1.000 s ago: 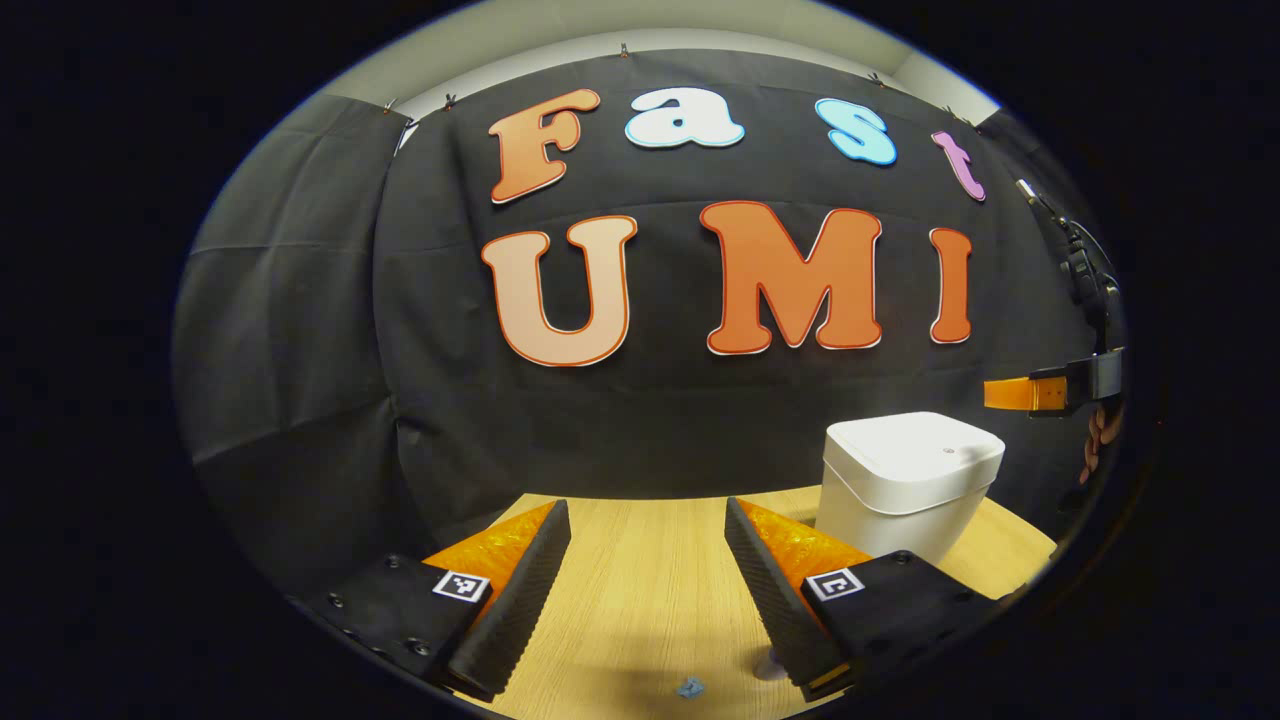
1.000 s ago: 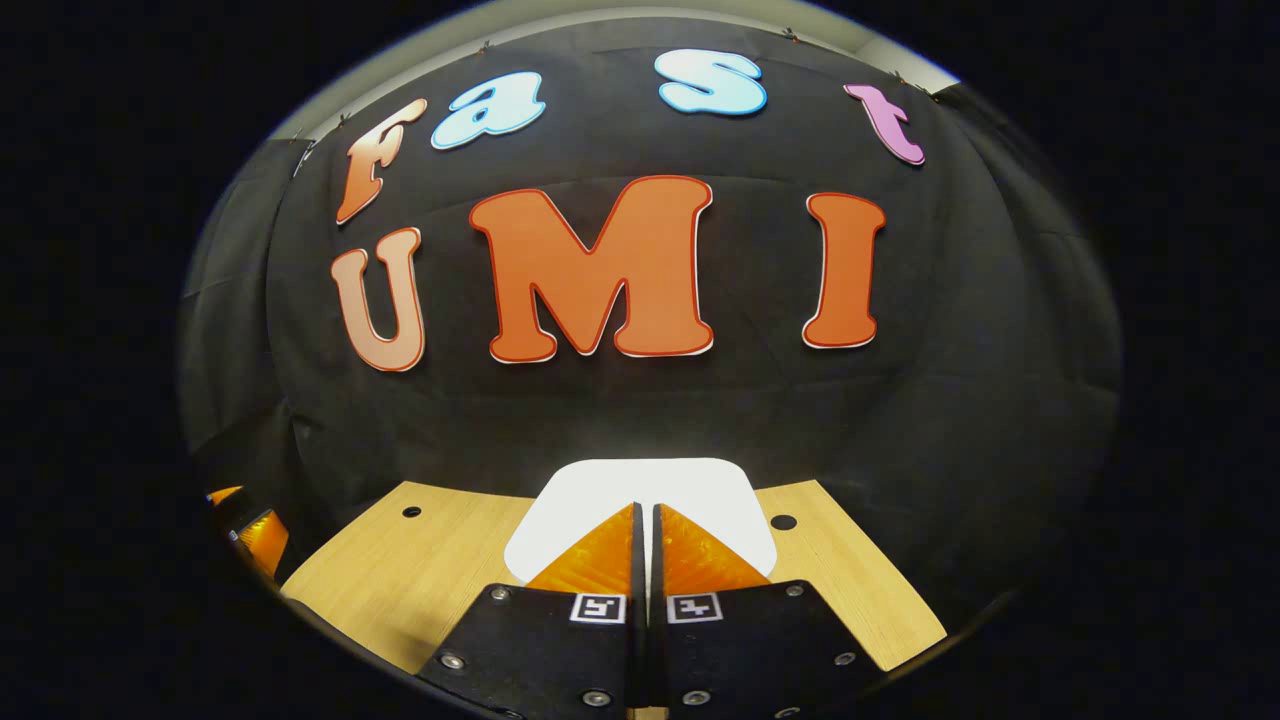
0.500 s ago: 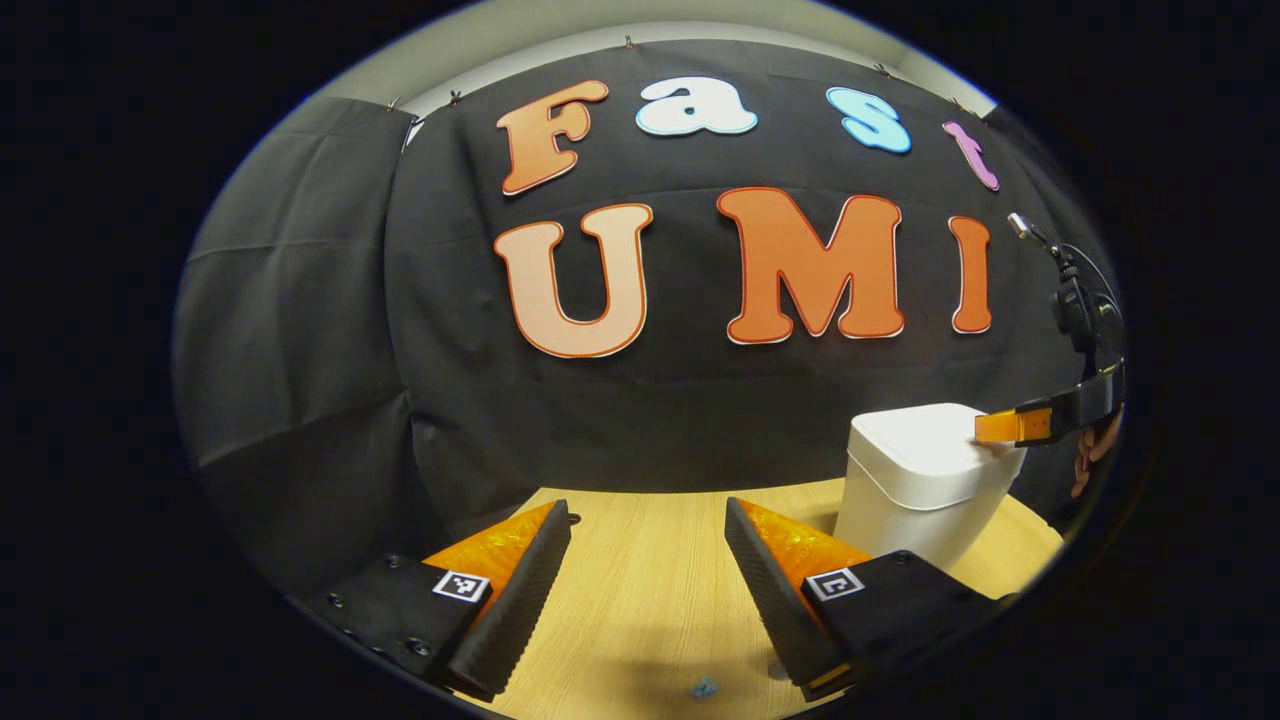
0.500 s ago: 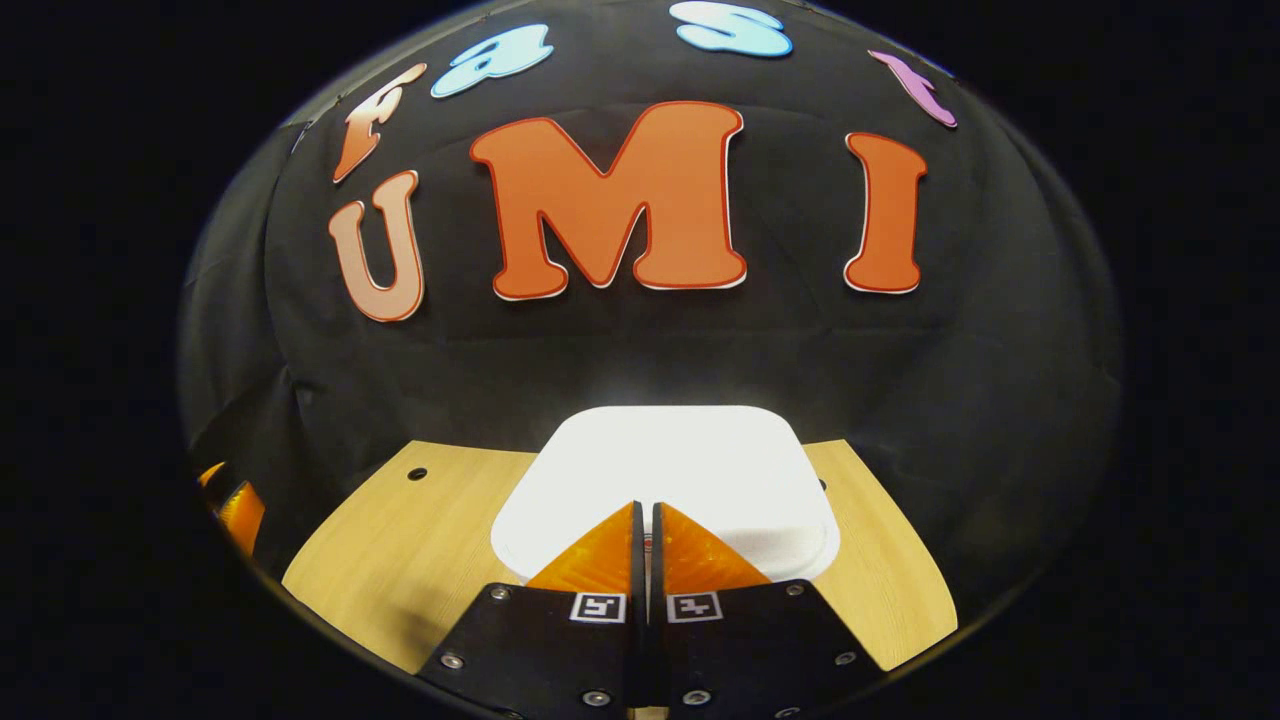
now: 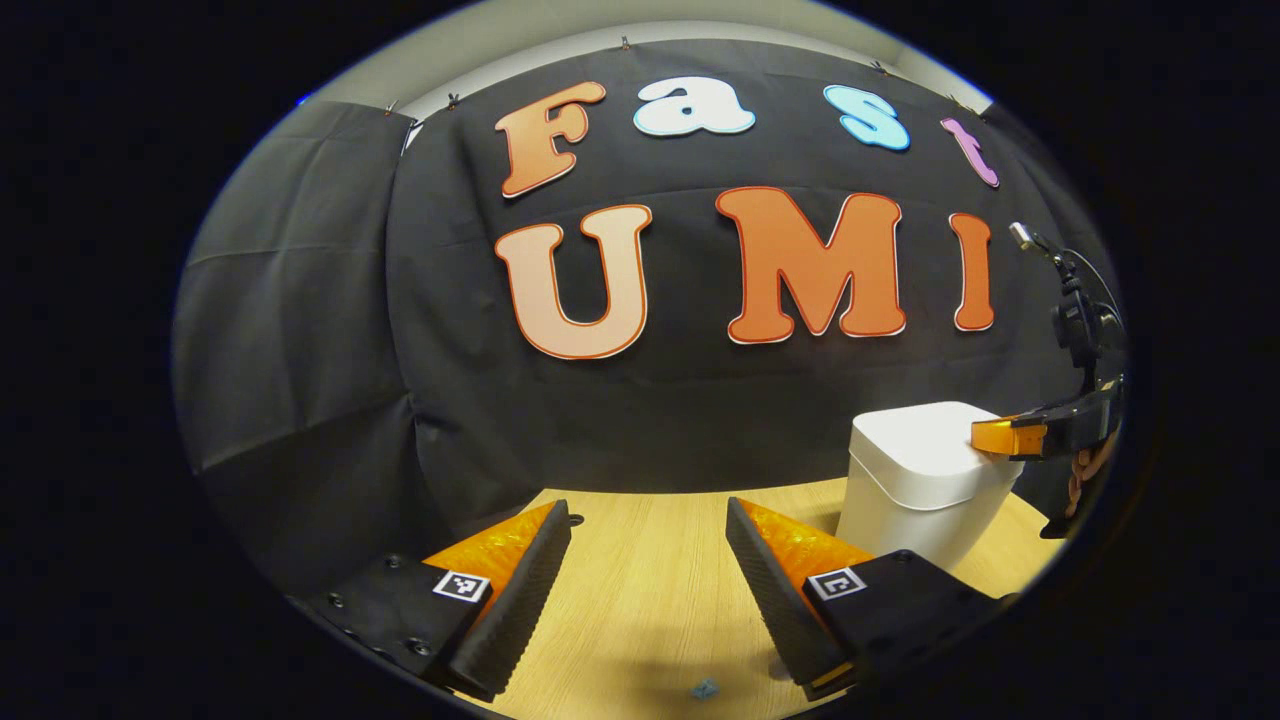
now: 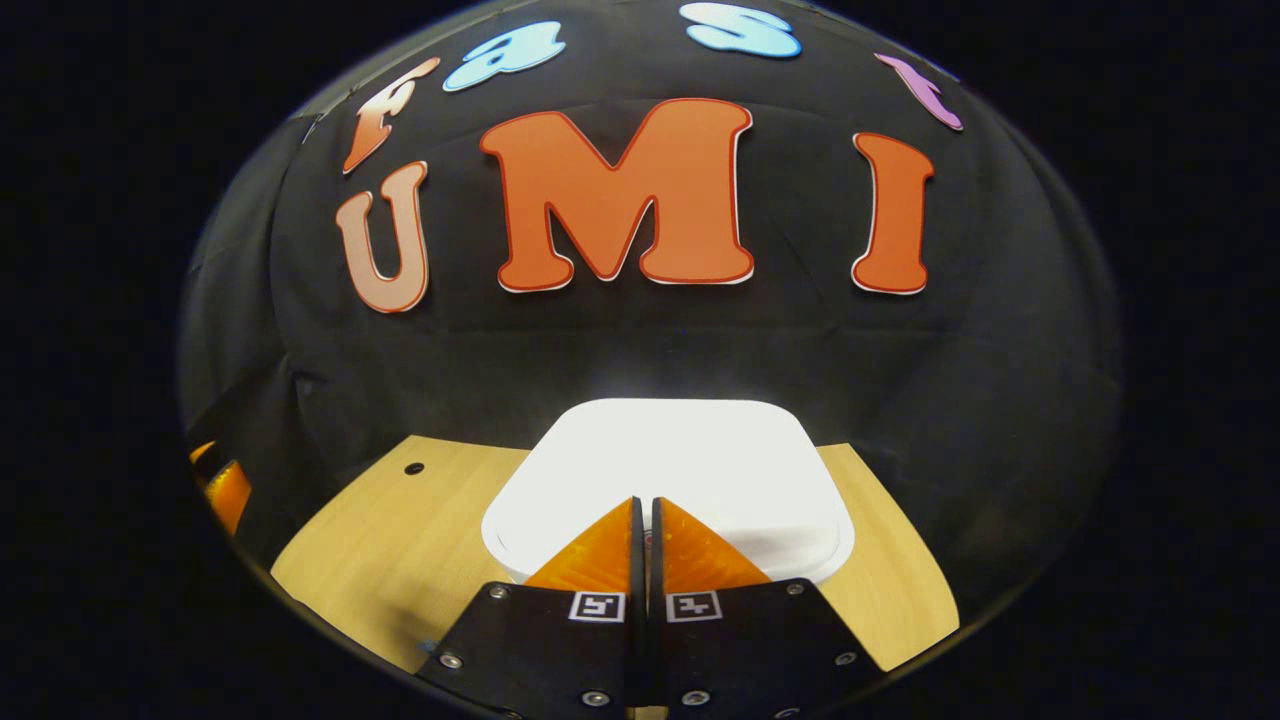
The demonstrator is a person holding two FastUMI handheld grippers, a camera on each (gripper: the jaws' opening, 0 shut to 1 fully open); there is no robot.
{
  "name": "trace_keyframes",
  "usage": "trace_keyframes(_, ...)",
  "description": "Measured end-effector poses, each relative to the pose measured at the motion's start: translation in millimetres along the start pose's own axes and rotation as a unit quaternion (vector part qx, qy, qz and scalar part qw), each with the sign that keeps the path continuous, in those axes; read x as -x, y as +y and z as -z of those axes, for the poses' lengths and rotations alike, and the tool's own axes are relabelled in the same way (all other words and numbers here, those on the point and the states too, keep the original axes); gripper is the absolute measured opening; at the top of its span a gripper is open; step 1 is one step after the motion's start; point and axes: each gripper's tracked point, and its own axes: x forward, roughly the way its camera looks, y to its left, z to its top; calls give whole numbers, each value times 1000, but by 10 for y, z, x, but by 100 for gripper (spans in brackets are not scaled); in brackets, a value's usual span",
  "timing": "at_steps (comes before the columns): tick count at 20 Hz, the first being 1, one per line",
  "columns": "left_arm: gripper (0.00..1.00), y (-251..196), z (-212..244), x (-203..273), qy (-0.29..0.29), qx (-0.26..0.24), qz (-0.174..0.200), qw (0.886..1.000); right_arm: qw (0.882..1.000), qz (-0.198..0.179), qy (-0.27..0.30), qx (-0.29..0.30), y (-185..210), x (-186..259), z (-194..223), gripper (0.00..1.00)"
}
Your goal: Press the lid of the desktop garbage bin to open it, pick up the crumpled paper on the desktop and throw it into the bin, then pick up the pop can on the desktop and drop it into the bin, and finally close the garbage bin lid.
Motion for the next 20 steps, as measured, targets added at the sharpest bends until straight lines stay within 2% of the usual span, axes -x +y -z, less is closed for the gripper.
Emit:
trace_keyframes(2, 100, 12, -32, 37, -5, -4, -1, 1000, 1000, -3, -9, 12, -3, 28, -64, 1)
trace_keyframes(6, 100, 27, -46, 102, -8, -2, -6, 1000, 1000, -28, 1, -10, 53, 84, -87, 1)
trace_keyframes(9, 100, 15, -19, 160, -4, 3, -7, 1000, 998, -38, -47, 2, 98, 237, -322, 1)
trace_keyframes(14, 100, -30, 22, 206, -2, 1, -7, 1000, 994, -56, -87, 29, 148, 393, -463, 1)
trace_keyframes(19, 100, -162, 158, 190, 15, 6, 1, 1000, 993, -86, -68, 50, 276, 473, -275, 2)
trace_keyframes(20, 94, -186, 221, 177, 21, 9, 1, 1000, 991, -100, -71, 53, 332, 500, -266, 3)
